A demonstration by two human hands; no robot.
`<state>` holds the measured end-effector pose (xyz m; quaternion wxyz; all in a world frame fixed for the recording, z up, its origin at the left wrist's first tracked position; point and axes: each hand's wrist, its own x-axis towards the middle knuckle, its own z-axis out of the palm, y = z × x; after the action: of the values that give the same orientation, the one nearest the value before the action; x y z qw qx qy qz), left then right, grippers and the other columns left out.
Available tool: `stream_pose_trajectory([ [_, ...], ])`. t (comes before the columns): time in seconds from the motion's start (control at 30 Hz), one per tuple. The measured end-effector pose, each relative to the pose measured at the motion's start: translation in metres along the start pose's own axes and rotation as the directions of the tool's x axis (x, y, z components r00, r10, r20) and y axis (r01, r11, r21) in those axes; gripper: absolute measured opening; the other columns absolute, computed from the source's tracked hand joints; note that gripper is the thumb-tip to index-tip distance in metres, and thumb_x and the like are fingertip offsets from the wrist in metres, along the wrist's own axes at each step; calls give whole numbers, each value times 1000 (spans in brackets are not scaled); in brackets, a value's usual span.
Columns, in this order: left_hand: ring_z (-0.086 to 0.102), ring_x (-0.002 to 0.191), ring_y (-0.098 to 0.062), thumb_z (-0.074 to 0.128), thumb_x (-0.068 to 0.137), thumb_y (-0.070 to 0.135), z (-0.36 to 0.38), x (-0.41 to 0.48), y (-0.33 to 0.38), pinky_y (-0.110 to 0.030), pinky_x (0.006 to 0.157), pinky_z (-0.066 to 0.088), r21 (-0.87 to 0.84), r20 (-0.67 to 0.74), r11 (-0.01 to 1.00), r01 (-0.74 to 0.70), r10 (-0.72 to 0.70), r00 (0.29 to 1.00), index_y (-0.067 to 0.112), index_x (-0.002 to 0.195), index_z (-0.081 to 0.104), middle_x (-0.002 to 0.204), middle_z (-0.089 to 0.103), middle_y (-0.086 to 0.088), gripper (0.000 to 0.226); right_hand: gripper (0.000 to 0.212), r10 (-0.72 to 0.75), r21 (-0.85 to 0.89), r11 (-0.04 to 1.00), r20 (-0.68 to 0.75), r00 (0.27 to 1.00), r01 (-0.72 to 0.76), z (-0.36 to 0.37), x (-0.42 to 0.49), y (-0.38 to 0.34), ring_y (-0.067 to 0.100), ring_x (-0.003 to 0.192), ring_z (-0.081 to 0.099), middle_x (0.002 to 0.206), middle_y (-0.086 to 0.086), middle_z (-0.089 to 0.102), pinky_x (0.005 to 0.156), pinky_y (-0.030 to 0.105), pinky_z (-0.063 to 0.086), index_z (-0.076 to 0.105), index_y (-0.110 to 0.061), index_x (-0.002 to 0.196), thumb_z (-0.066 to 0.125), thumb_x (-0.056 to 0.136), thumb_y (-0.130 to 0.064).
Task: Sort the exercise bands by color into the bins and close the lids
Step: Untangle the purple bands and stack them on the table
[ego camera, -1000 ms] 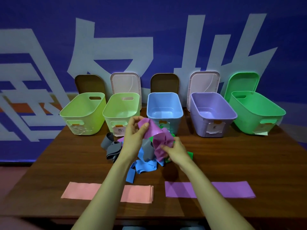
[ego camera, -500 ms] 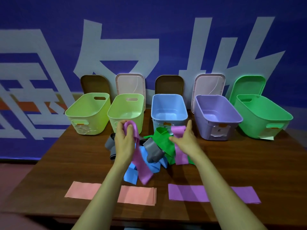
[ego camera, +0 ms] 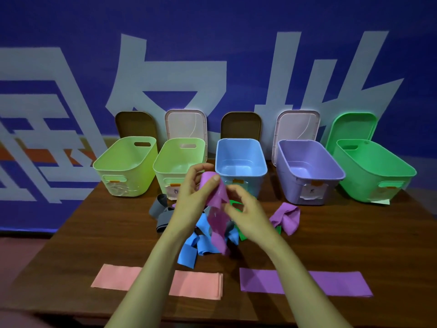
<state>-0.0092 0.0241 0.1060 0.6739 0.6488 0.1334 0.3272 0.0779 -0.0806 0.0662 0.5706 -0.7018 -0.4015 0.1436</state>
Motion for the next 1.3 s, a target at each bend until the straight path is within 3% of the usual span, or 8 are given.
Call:
stream_pose_trajectory([
  [0.07, 58, 86, -10, 62, 88, 18, 2, -1, 5, -22, 71, 48, 54, 0, 998, -37, 37, 999, 26, 100, 61, 99, 62, -1, 14, 20, -26, -12, 1000, -101, 995, 25, -6, -2, -5, 8, 93, 63, 98, -9, 68, 84, 34, 53, 62, -25, 100, 56, 89, -10],
  [0.23, 56, 77, -3, 64, 87, 13, 5, -3, 14, -12, 68, 43, 150, -2, 986, -68, 69, 998, 21, 86, 65, 79, 62, 13, 8, 37, -90, -2, 996, -295, 951, 94, -32, -9, -21, 1, 79, 60, 88, -13, 65, 72, 13, 47, 58, -32, 86, 52, 85, 4],
  [0.5, 60, 97, -4, 68, 82, 19, 16, -13, 32, -18, 82, 46, -41, 189, 998, -54, 61, 980, 23, 101, 72, 101, 69, 7, 19, 21, -138, -21, 990, -385, 913, 141, -62, -17, -45, 7, 80, 63, 85, -8, 67, 75, 20, 51, 61, -27, 86, 58, 88, -6],
  [0.7, 63, 86, -6, 63, 80, -9, 33, -20, 56, -15, 72, 49, -43, 256, 984, -171, 176, 950, 20, 111, 64, 100, 67, -4, 43, 21, -107, -39, 994, -333, 937, 100, -74, -26, -51, 13, 86, 64, 90, -5, 69, 80, 32, 53, 62, -31, 88, 61, 88, -9],
  [0.9, 64, 86, -6, 69, 80, 7, 45, -29, 66, -19, 79, 52, 106, 128, 953, -284, 270, 954, 26, 95, 70, 90, 70, 8, 23, 20, -80, 56, 992, -378, 922, 109, -80, -44, -64, 15, 84, 67, 84, -5, 70, 81, 43, 56, 65, -31, 83, 55, 93, -17],
  [1.03, 59, 77, 1, 69, 82, 14, 48, -39, 69, -14, 71, 48, 286, 110, 872, -398, 382, 917, 27, 87, 68, 87, 67, 5, 13, 12, -169, 60, 976, -383, 908, 207, -79, -58, -79, 12, 92, 66, 95, -5, 69, 85, 35, 54, 64, -30, 94, 54, 94, -25],
  [1.17, 54, 74, -4, 70, 81, 28, 47, -48, 70, -20, 67, 47, 359, 86, 821, -443, 443, 892, 33, 78, 68, 81, 57, 0, 7, 12, -330, -182, 942, -338, 881, 283, -78, -69, -95, 0, 93, 60, 99, -12, 63, 82, 12, 46, 64, -28, 97, 64, 87, -21],
  [1.3, 53, 75, -4, 67, 82, 27, 44, -57, 73, -15, 69, 43, 340, 68, 832, -439, 443, 894, 31, 80, 67, 83, 56, 0, 4, 2, -388, -289, 906, -265, 883, 311, -76, -72, -110, 4, 82, 58, 87, -10, 63, 75, 14, 47, 66, -19, 87, 65, 87, -17],
])
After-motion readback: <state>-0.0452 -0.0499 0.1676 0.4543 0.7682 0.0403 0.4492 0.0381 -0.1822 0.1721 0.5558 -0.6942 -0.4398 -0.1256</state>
